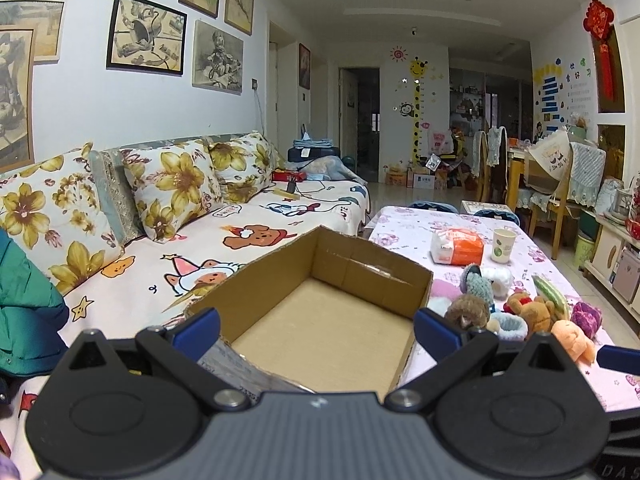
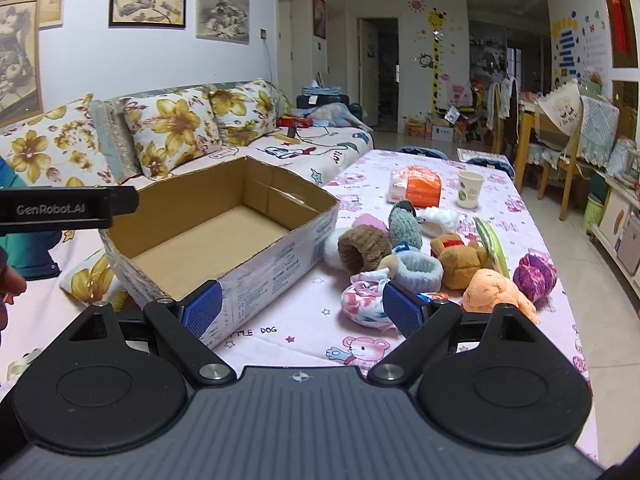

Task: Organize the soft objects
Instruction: 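Move right tool toward pink-purple knitted ball while left tool approaches orange knitted plush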

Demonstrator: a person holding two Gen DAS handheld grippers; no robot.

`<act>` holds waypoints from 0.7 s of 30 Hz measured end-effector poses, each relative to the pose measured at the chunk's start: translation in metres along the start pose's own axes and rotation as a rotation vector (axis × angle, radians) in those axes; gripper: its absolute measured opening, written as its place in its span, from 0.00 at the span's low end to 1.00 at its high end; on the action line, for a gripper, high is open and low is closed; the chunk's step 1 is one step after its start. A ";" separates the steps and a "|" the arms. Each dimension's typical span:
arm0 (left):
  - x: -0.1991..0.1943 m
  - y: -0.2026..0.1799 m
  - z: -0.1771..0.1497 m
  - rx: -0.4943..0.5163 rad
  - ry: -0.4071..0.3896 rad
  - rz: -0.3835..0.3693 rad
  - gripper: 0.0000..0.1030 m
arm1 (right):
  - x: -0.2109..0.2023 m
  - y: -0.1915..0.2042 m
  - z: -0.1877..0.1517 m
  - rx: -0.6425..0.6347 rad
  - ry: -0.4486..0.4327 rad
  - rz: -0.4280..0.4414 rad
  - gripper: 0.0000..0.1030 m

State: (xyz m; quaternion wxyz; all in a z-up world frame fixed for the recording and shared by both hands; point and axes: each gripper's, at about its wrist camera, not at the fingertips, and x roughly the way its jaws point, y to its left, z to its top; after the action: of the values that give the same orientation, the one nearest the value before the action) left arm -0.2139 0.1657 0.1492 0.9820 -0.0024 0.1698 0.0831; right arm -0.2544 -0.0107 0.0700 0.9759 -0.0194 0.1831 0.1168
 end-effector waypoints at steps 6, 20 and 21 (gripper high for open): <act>0.001 -0.009 0.000 0.020 0.002 -0.006 0.99 | -0.008 -0.010 -0.003 -0.013 -0.022 -0.001 1.00; 0.017 -0.061 -0.014 0.099 0.024 -0.114 0.99 | 0.003 -0.062 -0.007 0.117 -0.030 -0.105 1.00; 0.018 -0.065 -0.015 0.107 0.027 -0.123 0.99 | 0.001 -0.067 -0.007 0.127 -0.032 -0.112 1.00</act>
State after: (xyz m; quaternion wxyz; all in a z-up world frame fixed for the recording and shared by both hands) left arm -0.1911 0.1036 0.1272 0.9815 0.0383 0.1869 0.0134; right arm -0.2401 -0.0759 0.0622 0.9830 0.0341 0.1733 0.0506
